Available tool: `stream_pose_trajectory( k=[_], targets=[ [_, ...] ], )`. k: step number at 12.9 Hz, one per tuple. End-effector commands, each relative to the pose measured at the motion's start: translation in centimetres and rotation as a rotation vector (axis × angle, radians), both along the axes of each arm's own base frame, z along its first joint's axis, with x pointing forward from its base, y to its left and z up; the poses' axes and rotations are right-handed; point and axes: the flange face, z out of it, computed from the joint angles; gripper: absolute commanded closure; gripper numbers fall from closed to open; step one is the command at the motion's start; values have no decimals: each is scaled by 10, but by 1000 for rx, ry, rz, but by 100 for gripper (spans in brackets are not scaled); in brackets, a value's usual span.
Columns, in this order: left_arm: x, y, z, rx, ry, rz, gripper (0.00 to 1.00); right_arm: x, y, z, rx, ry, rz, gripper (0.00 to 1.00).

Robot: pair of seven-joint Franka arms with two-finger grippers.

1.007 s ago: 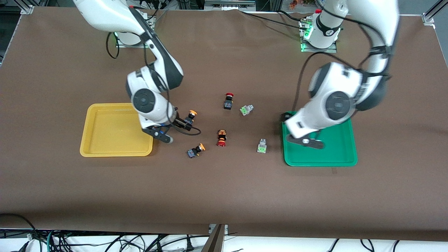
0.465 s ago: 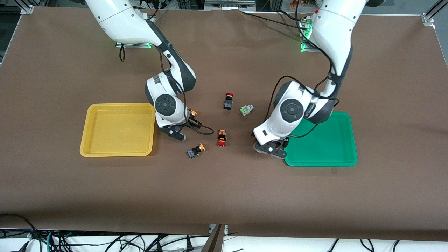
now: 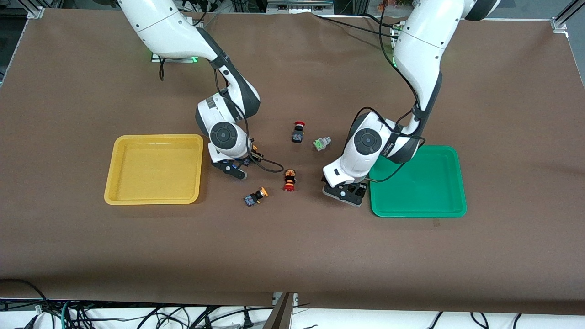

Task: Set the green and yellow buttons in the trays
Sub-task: 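Close the right gripper on orange button while the left gripper grasps green button, then move the right gripper above yellow tray while the left gripper nears green tray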

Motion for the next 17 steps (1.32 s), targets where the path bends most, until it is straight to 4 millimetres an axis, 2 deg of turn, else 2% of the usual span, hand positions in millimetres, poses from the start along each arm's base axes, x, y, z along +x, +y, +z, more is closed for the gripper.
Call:
stream_pose_trajectory(
  k=[1, 2, 3, 4, 5, 7, 9, 10, 11, 13, 15, 17],
  targets=[
    [-2, 0, 5, 12, -19, -12, 59, 7, -4, 14, 6, -25, -22, 100],
    [0, 2, 7, 14, -20, -14, 82, 17, -15, 37, 0, -36, -24, 100],
    [-1, 2, 6, 17, -15, -17, 98, 29, -28, 57, -14, -39, -26, 100],
    [-2, 0, 8, 16, -16, -17, 100, 38, -41, 71, -32, -25, -25, 100],
    [0, 1, 14, 15, -17, -12, 100, 49, -63, 88, -60, 2, -27, 100],
    [1, 3, 56, 38, 24, -6, 100, 63, -114, 108, -95, 57, 9, 100],
    [-8, 11, 93, 105, 157, 32, 100, 71, -164, 106, -110, 104, 60, 100],
    [-8, 29, 101, 141, 209, 48, 100, 69, -187, 96, -109, 129, 96, 100],
    [-3, 56, 100, 175, 268, 51, 100, 66, -211, 88, -110, 145, 119, 100],
    [8, 100, 96, 258, 296, -89, 100, 56, -248, 73, -99, 142, 162, 100],
    [7, 120, 80, 324, 312, -135, 100, 45, -278, 52, -83, 122, 227, 100],
    [1, 146, 55, 366, 330, -140, 100, 43, -292, 42, -82, 116, 238, 100]
  ],
)
